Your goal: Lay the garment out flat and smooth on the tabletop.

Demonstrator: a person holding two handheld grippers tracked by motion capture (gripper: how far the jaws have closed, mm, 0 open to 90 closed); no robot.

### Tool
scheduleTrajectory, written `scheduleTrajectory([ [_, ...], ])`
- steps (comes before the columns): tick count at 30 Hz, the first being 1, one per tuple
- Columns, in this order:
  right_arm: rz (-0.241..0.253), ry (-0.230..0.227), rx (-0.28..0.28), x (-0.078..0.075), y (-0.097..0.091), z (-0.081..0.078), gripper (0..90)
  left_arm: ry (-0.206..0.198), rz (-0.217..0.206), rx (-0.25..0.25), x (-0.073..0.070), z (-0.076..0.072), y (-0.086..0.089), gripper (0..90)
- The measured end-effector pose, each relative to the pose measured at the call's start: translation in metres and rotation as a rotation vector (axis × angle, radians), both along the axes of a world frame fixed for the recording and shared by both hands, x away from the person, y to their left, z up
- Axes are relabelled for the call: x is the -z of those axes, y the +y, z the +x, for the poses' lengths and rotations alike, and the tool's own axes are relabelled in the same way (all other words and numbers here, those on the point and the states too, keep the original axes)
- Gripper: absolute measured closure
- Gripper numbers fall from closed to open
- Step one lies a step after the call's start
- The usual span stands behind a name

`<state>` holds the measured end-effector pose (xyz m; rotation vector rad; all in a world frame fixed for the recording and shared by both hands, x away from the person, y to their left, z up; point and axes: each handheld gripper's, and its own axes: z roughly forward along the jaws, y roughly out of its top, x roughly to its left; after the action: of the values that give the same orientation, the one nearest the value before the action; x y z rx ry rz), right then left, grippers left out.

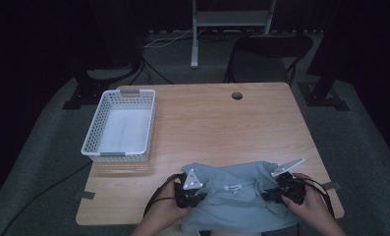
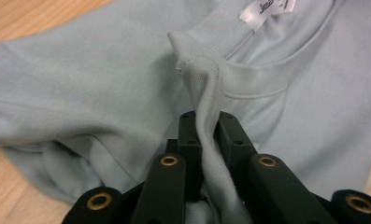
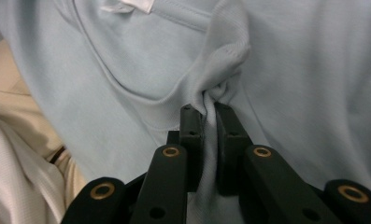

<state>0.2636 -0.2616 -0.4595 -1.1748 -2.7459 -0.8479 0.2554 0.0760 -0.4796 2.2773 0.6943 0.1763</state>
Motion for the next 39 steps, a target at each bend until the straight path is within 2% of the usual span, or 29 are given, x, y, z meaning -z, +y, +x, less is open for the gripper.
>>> scheduleTrajectory([
  [1,-0.003,0.016,-0.009,0.0,0.002,0.003,83.5,0.036,-0.012,-0.002,-0.002,0.004,0.002,83.3],
  [2,0.001,0.034,-0.017,-0.003,0.004,0.01,83.7,0.052,-0.01,0.006,-0.006,0.009,0.002,83.5],
  [3,-0.007,0.038,-0.025,-0.009,0.007,0.017,83.7,0.053,-0.023,0.001,-0.015,0.017,0.003,83.6],
  [4,-0.024,0.01,-0.017,-0.022,0.01,0.028,83.6,0.033,-0.048,-0.016,-0.025,0.027,0.004,83.6],
  [5,-0.015,-0.037,0.012,-0.037,0.01,0.04,83.3,-0.028,-0.09,-0.061,-0.043,0.044,0.005,83.2],
  [6,0.045,-0.132,0.09,-0.063,0.008,0.061,82.4,-0.129,-0.143,-0.156,-0.064,0.065,0.007,76.9],
  [7,0.118,-0.216,0.187,-0.091,0.005,0.083,76.0,-0.261,-0.192,-0.268,-0.084,0.087,0.011,63.9],
  [8,0.203,-0.315,0.308,-0.118,0.001,0.102,65.2,-0.339,-0.205,-0.373,-0.102,0.107,0.017,55.5],
  [9,0.24,-0.416,0.401,-0.14,-0.003,0.115,67.2,-0.387,-0.188,-0.445,-0.115,0.123,0.022,53.2],
  [10,0.247,-0.445,0.454,-0.158,-0.006,0.125,61.3,-0.396,-0.196,-0.491,-0.124,0.136,0.027,46.2],
  [11,0.297,-0.473,0.488,-0.169,-0.007,0.132,55.6,-0.375,-0.202,-0.518,-0.129,0.143,0.03,42.5],
  [12,0.337,-0.482,0.509,-0.175,-0.009,0.136,53.6,-0.37,-0.192,-0.502,-0.131,0.146,0.031,44.5],
  [13,0.328,-0.478,0.529,-0.178,-0.009,0.137,52.8,-0.355,-0.179,-0.471,-0.129,0.146,0.03,43.0],
  [14,0.288,-0.495,0.538,-0.176,-0.009,0.137,52.8,-0.33,-0.178,-0.453,-0.124,0.146,0.03,40.9],
  [15,0.27,-0.493,0.533,-0.171,-0.01,0.136,53.0,-0.301,-0.178,-0.442,-0.118,0.145,0.029,40.7],
  [18,0.218,-0.448,0.527,-0.147,-0.01,0.133,53.7,-0.245,-0.161,-0.414,-0.096,0.14,0.027,38.1],
  [20,0.192,-0.41,0.507,-0.124,-0.008,0.128,54.7,-0.19,-0.181,-0.393,-0.078,0.131,0.025,37.5],
  [23,0.141,-0.376,0.47,-0.101,-0.003,0.12,56.5,-0.161,-0.182,-0.364,-0.06,0.119,0.023,35.2],
  [26,0.096,-0.349,0.421,-0.082,0.001,0.11,56.5,-0.166,-0.182,-0.34,-0.049,0.105,0.023,35.1],
  [30,0.096,-0.304,0.376,-0.065,0.004,0.103,56.5,-0.193,-0.196,-0.34,-0.045,0.094,0.027,32.0],
  [36,0.122,-0.271,0.369,-0.052,0.006,0.102,53.4,-0.18,-0.204,-0.316,-0.036,0.078,0.032,32.0],
  [39,0.107,-0.268,0.367,-0.05,0.009,0.104,51.8,-0.187,-0.212,-0.318,-0.032,0.07,0.035,32.0],
])
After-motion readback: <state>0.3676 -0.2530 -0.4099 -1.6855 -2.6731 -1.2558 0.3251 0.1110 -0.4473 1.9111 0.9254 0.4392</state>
